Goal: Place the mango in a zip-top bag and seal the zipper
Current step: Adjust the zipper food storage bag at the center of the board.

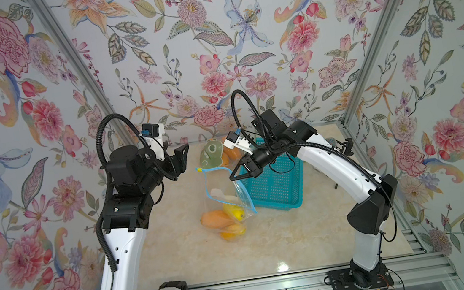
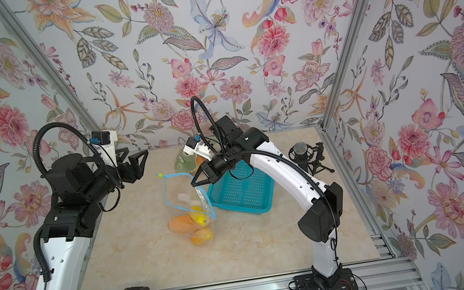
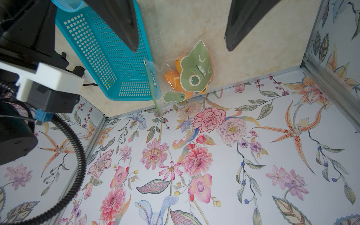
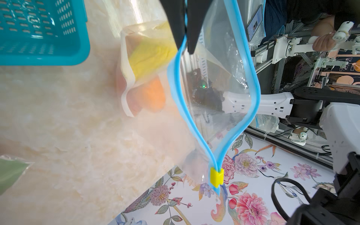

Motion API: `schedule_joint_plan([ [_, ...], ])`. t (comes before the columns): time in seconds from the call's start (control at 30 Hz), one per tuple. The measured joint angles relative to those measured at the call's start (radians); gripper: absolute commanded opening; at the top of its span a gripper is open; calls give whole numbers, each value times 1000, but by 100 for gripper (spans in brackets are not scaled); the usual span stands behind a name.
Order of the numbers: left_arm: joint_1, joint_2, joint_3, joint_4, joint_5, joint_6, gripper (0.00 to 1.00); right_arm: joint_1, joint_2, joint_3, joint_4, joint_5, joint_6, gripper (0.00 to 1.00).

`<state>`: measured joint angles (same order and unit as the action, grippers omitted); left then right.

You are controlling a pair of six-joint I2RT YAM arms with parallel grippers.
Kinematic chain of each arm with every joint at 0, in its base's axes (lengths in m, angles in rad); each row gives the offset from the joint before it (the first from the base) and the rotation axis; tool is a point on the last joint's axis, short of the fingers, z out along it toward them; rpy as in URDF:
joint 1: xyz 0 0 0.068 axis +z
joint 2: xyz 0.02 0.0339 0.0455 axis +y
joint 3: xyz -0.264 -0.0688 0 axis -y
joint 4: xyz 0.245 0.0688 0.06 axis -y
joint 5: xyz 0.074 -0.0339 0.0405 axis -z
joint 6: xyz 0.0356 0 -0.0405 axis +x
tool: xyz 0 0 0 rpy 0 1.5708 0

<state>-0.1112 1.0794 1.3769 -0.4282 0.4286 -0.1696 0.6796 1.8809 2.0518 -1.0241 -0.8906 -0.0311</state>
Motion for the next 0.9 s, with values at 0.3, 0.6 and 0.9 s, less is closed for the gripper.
schedule_joint_plan([
  [0.3, 2, -74, -229, 79, 248, 111, 81, -54, -1, -33, -59, -11, -90, 3],
  [0.6, 69, 28, -276, 177, 481, 159, 91, -51, -3, -39, -69, -19, -122, 3],
  [0.9, 92, 163, -345, 243, 693, 216, 99, -7, -3, -39, -83, -19, -144, 4],
])
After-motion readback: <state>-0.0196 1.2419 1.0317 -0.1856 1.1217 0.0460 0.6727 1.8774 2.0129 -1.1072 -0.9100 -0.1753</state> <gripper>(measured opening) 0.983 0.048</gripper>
